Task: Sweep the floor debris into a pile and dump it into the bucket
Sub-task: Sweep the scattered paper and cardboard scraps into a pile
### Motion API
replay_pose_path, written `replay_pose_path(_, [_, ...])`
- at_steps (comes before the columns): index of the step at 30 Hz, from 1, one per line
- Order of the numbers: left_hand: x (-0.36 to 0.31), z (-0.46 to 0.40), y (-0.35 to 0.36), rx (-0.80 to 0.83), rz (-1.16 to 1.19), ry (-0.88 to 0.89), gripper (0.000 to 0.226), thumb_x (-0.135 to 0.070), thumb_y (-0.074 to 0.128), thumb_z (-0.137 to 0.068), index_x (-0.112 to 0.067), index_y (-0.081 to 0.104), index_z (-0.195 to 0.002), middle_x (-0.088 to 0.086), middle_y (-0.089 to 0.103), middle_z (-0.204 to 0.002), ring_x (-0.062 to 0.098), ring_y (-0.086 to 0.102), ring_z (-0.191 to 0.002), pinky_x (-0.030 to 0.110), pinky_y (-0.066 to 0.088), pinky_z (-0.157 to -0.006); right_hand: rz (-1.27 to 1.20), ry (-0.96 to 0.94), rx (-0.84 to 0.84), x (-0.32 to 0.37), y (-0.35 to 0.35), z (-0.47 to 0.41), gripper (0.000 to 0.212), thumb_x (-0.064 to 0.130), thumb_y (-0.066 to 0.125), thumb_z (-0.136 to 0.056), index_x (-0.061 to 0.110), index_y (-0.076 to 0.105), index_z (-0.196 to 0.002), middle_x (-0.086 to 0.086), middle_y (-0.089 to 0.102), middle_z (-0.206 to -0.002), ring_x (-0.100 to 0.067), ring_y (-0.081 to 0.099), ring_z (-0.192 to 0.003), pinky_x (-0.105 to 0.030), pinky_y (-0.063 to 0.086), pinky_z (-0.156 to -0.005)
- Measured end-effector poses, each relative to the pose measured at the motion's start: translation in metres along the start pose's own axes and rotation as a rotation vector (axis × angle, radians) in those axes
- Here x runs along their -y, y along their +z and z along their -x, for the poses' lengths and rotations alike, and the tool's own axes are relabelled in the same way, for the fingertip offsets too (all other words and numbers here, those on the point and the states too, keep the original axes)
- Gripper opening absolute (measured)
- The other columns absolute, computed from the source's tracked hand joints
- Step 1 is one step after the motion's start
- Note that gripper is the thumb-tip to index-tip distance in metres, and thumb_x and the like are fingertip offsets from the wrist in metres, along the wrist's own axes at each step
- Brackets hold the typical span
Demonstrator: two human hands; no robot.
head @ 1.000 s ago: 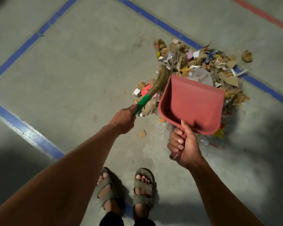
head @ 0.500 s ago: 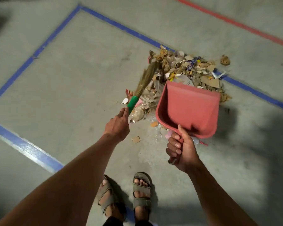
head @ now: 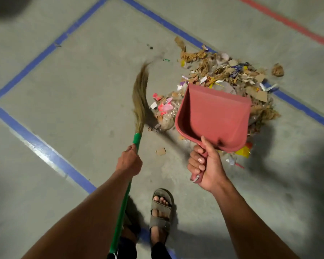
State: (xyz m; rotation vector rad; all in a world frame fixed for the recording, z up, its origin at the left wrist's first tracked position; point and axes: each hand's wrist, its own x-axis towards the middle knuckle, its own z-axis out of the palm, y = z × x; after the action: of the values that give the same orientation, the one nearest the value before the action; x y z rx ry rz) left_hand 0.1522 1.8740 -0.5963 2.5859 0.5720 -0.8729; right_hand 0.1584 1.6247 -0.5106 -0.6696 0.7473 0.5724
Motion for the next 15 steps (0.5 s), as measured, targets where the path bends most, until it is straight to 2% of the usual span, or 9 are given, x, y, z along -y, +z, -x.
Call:
replay_pose_path(5, [-0.021,0.013,0.023,0.073,0.064,0.214,0.051,-0.02,0.041,-0.108,-0.027,0.034,-0.158,0.014,0.06,-0.14,0.031,0.064,-0.109,0.041,0.054,-0.096,0.011,0.034,-0.035,-0.015,-0.028,0.0,0.045,0.05,0.058,-0.101,0.022,0.041,-0.068,0.007,0.029,-0.046,-0.006,0.025,-0.032,-0.022,0.019,-0.034])
replay_pose_path(7, [-0.028,0.016,0.022,0.06,0.113,0.27,0.055,-0.021,0.04,-0.109,-0.029,0.028,-0.162,0.012,0.051,-0.153,0.032,0.061,-0.12,0.042,0.049,-0.105,0.013,0.034,-0.051,-0.016,-0.032,0.003,0.046,0.05,0.059,-0.1,0.022,0.042,-0.068,0.007,0.029,-0.047,-0.005,0.025,-0.033,-0.022,0.016,-0.036])
replay_pose_path(10, [-0.036,0.018,0.013,0.057,0.104,0.363,0.062,-0.023,0.039,-0.109,-0.031,0.015,-0.166,0.0,0.025,-0.17,0.032,0.051,-0.138,0.041,0.038,-0.119,0.005,0.029,-0.058,-0.008,-0.026,0.007,0.046,0.05,0.058,-0.1,0.022,0.042,-0.067,0.007,0.028,-0.047,-0.005,0.026,-0.032,-0.023,0.015,-0.036])
replay_pose_path(15, [-0.04,0.007,-0.015,0.082,-0.064,0.479,0.063,-0.022,0.037,-0.109,-0.032,0.012,-0.166,-0.008,0.018,-0.171,0.034,0.055,-0.133,0.045,0.046,-0.114,0.032,-0.008,-0.03,0.01,-0.006,0.008,0.046,0.05,0.059,-0.099,0.022,0.043,-0.066,0.007,0.028,-0.047,-0.006,0.025,-0.032,-0.022,0.017,-0.035])
